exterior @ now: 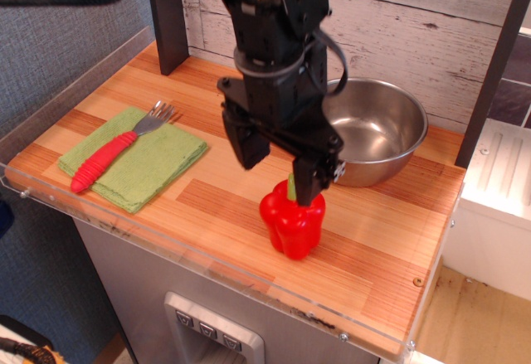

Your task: Put the red capsicum in the vessel.

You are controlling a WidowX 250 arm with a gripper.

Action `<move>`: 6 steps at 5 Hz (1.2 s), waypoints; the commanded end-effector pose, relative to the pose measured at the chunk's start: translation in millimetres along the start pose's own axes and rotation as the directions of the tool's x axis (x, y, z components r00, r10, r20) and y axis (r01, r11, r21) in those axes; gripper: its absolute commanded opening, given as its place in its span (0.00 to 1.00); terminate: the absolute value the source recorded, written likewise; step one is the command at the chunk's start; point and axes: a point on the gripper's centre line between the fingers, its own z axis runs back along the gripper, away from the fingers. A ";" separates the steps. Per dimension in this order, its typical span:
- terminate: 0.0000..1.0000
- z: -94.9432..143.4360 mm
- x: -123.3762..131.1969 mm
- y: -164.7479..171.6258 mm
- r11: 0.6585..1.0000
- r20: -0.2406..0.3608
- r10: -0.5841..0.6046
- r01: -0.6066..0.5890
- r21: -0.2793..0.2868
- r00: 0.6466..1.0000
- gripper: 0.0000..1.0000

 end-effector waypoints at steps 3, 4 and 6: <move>0.00 -16.8 15.0 -1.5 1.000 -0.002 -0.011 0.011 -0.026 1.000 0.00; 0.00 -13.7 16.5 -3.9 0.999 0.005 -0.020 0.020 -0.030 1.000 0.00; 0.00 -8.0 19.0 -3.7 0.998 0.019 -0.028 0.029 -0.055 0.999 0.00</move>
